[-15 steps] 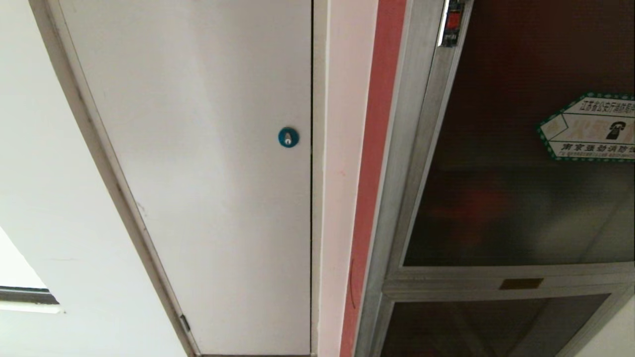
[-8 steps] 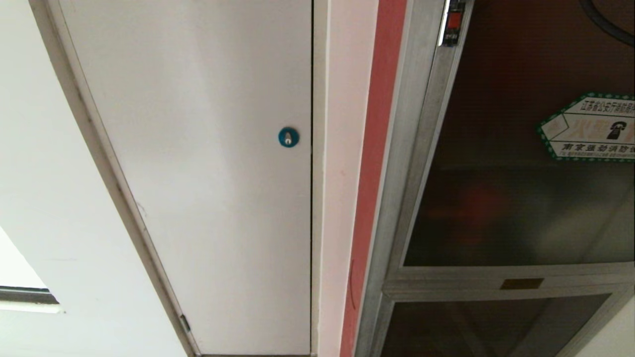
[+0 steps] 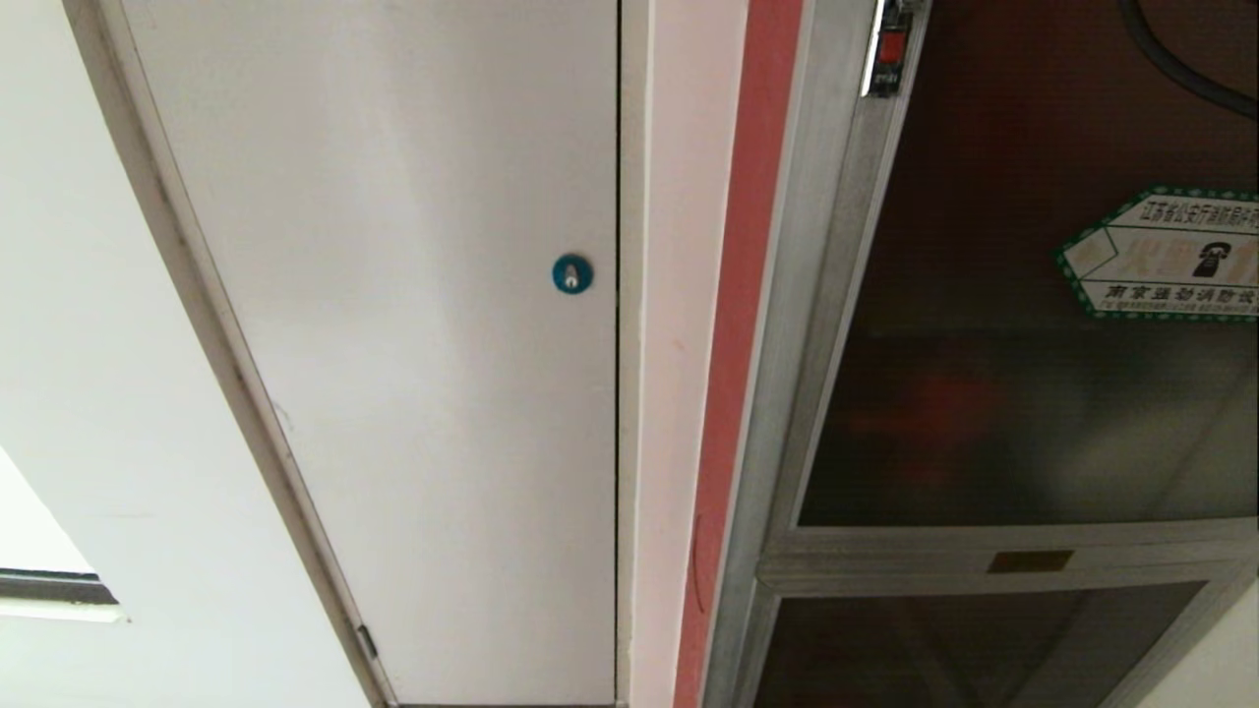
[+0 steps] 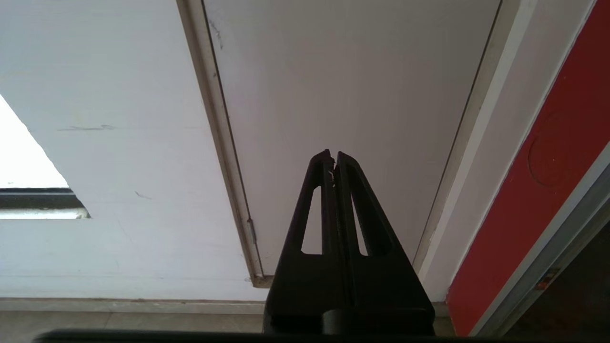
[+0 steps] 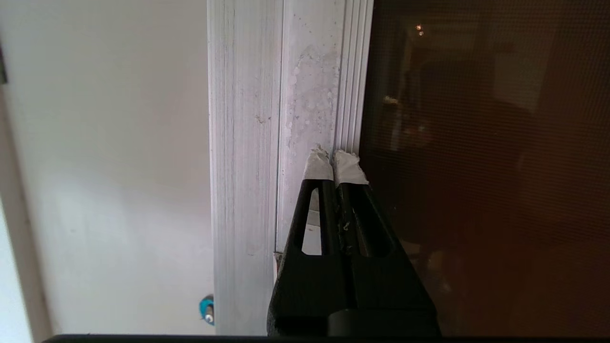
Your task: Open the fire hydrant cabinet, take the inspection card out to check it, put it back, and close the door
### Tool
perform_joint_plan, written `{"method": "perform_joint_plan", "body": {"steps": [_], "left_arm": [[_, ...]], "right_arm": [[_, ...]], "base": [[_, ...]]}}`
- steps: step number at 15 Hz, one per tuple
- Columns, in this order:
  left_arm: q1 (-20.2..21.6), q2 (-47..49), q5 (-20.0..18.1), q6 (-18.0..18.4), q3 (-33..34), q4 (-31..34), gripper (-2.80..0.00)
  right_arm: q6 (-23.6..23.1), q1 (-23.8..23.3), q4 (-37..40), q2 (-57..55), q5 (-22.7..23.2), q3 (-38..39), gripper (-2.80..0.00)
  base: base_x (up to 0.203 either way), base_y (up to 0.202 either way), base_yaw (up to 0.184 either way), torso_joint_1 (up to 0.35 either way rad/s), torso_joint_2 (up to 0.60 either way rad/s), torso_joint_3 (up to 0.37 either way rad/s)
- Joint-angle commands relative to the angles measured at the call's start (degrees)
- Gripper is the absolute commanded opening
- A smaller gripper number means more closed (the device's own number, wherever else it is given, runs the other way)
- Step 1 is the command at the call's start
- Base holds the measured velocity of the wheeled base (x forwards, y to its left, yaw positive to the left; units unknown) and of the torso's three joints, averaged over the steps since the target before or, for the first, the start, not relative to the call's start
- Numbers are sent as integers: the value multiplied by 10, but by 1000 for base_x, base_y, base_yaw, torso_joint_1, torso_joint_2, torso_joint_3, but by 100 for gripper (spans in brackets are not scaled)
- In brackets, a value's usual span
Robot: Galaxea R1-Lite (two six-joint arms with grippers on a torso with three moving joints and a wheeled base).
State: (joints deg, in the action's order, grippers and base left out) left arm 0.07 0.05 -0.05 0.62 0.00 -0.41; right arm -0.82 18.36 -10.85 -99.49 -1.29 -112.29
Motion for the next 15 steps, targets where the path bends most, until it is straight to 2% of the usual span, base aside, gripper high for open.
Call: {"method": "perform_joint_plan", "body": {"steps": [1, 7, 11, 13, 15], "left_arm": [[0, 0, 0, 0, 1, 0, -280], [0, 0, 0, 0, 1, 0, -280], [0, 0, 0, 0, 1, 0, -280], [1, 0, 0, 0, 1, 0, -280], [0, 0, 0, 0, 1, 0, -280]], "right_arm": [[0, -6, 3, -13, -2, 1, -280], [1, -10, 7, -7, -2, 1, -280], [4, 38, 54, 57, 0, 16, -280], [23, 67, 74, 88, 1, 29, -280], [39, 75, 100, 121, 8, 58, -280]], "base": [[0, 0, 0, 0, 0, 0], [0, 0, 0, 0, 0, 0], [0, 0, 0, 0, 0, 0], [0, 0, 0, 0, 0, 0], [0, 0, 0, 0, 0, 0]]}}
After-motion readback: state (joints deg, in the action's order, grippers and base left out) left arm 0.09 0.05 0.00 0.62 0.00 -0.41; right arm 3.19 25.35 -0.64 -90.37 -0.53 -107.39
